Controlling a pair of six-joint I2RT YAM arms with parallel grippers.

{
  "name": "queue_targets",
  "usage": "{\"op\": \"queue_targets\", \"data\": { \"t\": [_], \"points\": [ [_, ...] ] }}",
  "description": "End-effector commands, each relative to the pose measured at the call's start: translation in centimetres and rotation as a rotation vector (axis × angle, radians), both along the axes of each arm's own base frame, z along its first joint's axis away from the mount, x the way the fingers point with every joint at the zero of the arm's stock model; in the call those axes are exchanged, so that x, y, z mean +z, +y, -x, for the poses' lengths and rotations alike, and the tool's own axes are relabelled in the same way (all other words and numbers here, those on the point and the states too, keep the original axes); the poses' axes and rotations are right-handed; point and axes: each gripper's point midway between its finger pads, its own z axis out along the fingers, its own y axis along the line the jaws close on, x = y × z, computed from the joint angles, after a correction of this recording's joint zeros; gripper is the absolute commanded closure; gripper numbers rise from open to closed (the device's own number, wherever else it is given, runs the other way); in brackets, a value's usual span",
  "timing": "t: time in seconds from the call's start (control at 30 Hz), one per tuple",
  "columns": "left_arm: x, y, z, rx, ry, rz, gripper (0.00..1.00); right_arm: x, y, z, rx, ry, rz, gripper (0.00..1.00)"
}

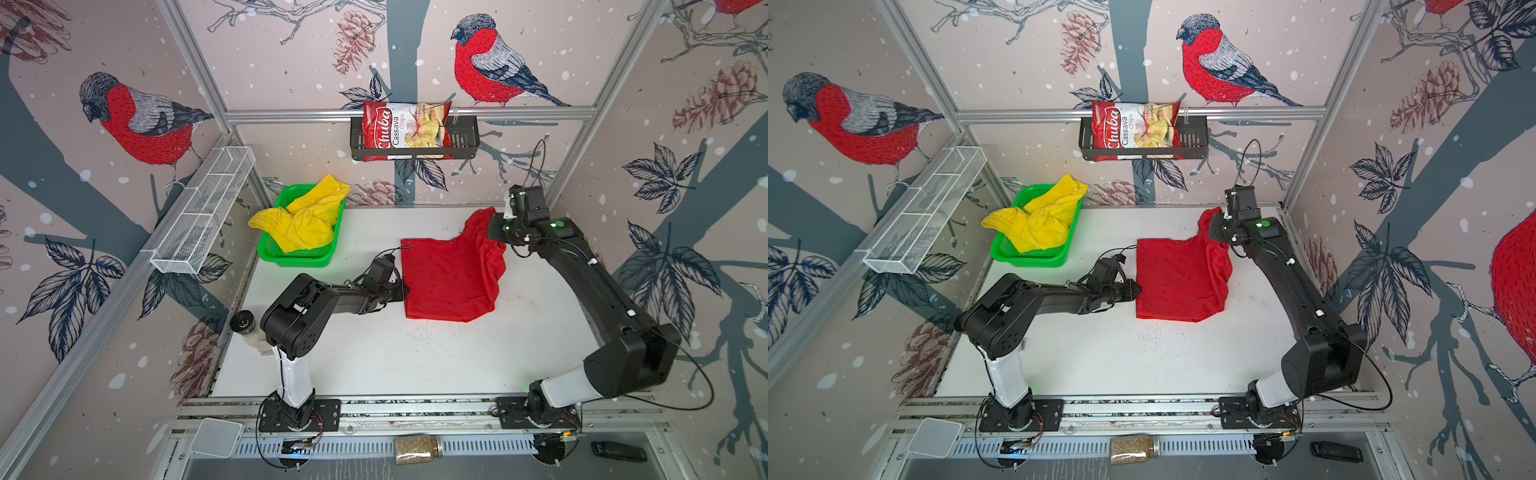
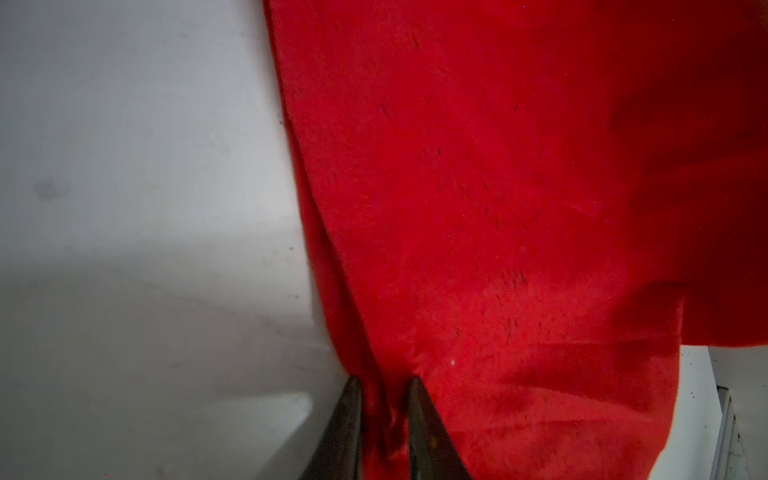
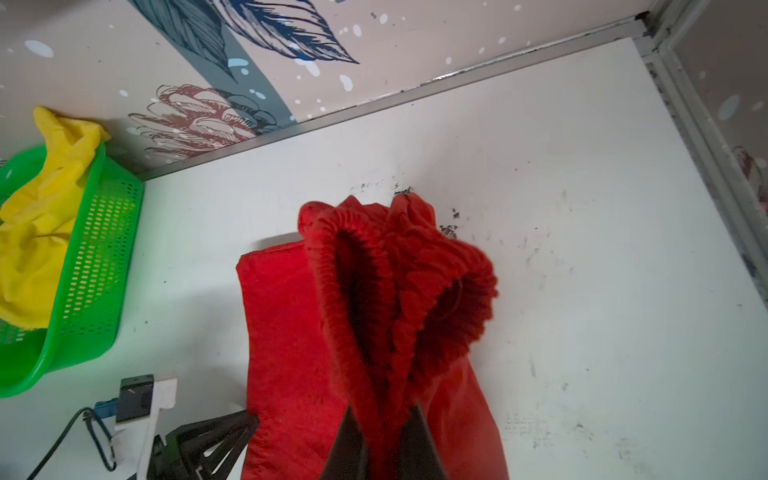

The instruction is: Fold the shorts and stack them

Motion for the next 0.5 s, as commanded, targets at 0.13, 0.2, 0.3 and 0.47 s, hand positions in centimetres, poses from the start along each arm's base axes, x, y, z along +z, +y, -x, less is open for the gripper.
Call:
{"op": "queue_targets", "data": {
  "t": [0.13, 0.2, 0.3, 0.47],
  "points": [
    [-1.8, 1.3, 1.0, 0.029, 0.056, -0.050, 0.79, -1.7, 5.0, -0.5, 0.011, -0.008, -0.008, 0.98],
    [-1.8, 1.4, 1.0, 0.031, 0.057, -0.052, 0.79, -2.5, 6.4, -0.5, 0.026, 0.004, -0.005, 0.98],
    [-1.8, 1.4, 1.0, 0.029, 0.053, -0.054, 0.79, -3.7, 8.0, -0.5, 0.029, 0.025, 0.015, 0.98],
    [-1.6, 1.3, 0.9, 0.029, 0.049, -0.051, 0.79, -5.8, 10.4, -0.3, 0.047, 0.048, 0.052, 0.99]
  ]
}}
